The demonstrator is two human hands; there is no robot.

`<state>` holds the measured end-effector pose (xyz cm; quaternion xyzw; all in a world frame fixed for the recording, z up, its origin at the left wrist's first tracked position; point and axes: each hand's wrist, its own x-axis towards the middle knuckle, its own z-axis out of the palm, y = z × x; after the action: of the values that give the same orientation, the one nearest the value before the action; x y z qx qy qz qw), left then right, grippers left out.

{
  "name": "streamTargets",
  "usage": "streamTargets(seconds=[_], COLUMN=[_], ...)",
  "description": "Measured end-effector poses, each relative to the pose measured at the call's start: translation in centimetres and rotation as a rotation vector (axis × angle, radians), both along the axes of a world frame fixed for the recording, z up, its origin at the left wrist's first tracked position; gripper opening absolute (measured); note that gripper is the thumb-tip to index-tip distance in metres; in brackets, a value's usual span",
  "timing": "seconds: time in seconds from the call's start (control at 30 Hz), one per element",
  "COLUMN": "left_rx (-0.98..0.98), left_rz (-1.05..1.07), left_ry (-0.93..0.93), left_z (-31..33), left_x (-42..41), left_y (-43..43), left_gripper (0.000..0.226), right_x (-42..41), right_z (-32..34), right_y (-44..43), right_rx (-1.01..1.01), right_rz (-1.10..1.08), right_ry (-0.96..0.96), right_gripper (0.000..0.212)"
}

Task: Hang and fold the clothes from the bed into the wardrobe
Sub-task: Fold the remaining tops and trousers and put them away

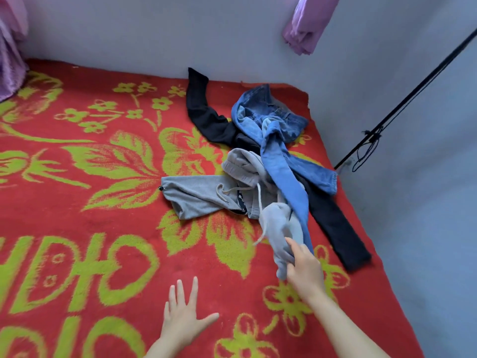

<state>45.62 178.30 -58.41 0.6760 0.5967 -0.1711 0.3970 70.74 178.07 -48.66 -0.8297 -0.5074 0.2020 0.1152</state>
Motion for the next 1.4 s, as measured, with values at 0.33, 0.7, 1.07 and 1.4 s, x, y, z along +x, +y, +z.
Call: streamTargets(seconds=[0.33,0.7,1.07,1.4], left_rx=[0.281,0.316,0.381,0.362], left_rz=[-0.367,-0.491,-0.64,-0.552], left_ry=[-0.266,-0.593,-0.519,-0.328], left_z=[12.7,19.9,21.7,17.3], left_x=[1.1,3.4,8.1,2.5], left_y=[-3.9,-12.9,-26.8,-30.9], left_gripper=[0.13,0.085,0.103,0.076], right_x=[-5.2,-3.2,6.5,5.5], right_z=[11.9,22.1,25.2,20.7], right_y=[-14.5,-25.5,-43.7,-44.3], right_rx=[0.256,0.441,0.499,0.368], right_rz=[-0.109,-0.139,-0.564,-0.628], right_ry=[0.408,0.44,0.324,0.303], right_gripper=[0.065,0.049,0.034,0.024])
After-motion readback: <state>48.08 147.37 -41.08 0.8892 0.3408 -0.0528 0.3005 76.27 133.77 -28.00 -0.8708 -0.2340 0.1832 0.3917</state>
